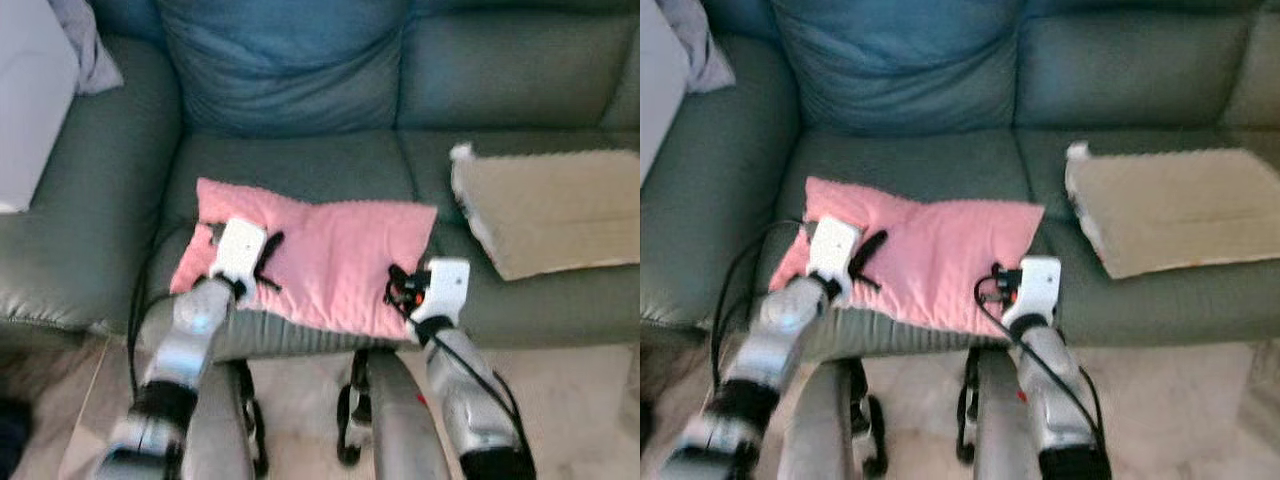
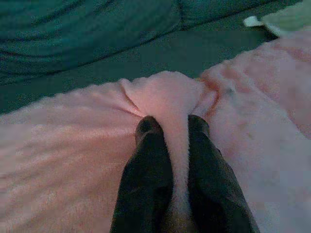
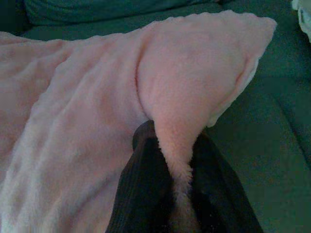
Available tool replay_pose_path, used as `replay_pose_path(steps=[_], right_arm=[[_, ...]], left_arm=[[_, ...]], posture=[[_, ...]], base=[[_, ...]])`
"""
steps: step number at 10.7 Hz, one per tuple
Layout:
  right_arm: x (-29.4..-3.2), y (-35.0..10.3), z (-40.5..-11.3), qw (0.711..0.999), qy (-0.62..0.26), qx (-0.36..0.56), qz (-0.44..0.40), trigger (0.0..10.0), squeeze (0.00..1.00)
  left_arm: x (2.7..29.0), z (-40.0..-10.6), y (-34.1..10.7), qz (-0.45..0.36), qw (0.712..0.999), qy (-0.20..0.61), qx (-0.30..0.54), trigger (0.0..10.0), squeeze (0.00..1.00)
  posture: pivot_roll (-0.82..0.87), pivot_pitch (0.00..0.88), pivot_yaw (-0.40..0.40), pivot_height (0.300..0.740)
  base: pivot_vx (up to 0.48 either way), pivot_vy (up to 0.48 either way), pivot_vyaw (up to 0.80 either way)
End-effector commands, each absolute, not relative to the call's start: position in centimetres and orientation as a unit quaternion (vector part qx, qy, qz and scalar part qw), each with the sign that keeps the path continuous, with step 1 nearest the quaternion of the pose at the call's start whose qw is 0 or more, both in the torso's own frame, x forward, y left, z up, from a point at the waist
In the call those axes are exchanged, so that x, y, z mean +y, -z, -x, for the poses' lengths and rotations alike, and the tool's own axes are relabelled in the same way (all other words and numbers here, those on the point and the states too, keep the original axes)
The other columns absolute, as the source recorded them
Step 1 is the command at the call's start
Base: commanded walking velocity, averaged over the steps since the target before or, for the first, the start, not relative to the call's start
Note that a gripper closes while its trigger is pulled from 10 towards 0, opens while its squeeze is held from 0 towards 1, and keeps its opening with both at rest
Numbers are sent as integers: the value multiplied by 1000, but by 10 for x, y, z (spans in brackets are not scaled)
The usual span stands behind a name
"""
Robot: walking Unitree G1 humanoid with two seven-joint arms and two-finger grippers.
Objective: Move the pillow to the sofa
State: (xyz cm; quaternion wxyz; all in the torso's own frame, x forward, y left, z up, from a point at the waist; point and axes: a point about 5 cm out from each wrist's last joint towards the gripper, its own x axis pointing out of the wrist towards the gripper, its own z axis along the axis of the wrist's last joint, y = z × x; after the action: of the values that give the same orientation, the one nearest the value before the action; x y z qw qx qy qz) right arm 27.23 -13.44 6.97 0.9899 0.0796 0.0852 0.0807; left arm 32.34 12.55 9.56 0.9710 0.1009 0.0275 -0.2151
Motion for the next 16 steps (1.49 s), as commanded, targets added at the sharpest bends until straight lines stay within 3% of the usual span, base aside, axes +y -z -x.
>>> replay_pose_path(steps=[1, 3, 5, 8, 13, 14, 16], right_arm=[[-134, -73, -272, 989, -90, 83, -77, 10000, 0], [-139, -79, -279, 991, -92, 77, -61, 10000, 0], [-150, -90, -289, 993, -84, 64, -47, 10000, 0], [-182, -95, -292, 998, -27, 55, -21, 10000, 0], [-227, -94, -289, 996, 43, 69, 21, 10000, 0], [-246, -102, -299, 996, 54, 65, 25, 10000, 0], [-256, -107, -311, 996, 58, 64, 33, 10000, 0]], left_arm=[[130, -326, -93, -98, 973, 203, 40, 10000, 0], [139, -335, -95, -99, 980, 167, 53, 10000, 0], [162, -341, -95, -73, 991, 79, 74, 10000, 0], [171, -332, -85, -69, 992, 38, 102, 10000, 0], [153, -328, -81, -48, 991, 58, 111, 10000, 0], [143, -336, -86, -43, 992, 63, 104, 10000, 0], [134, -349, -95, -50, 992, 68, 92, 10000, 0]], posture=[[-75, 324, -9, 628], [-73, 346, -6, 628], [-73, 377, -13, 628], [-77, 400, -23, 628], [-98, 409, -33, 628], [-99, 409, -32, 628], [-95, 404, -32, 628]], base=[[0, 0, 0], [0, 0, 503], [0, 0, 281], [0, 0, 0], [0, 0, 0], [0, 0, 0], [0, 0, 0]])
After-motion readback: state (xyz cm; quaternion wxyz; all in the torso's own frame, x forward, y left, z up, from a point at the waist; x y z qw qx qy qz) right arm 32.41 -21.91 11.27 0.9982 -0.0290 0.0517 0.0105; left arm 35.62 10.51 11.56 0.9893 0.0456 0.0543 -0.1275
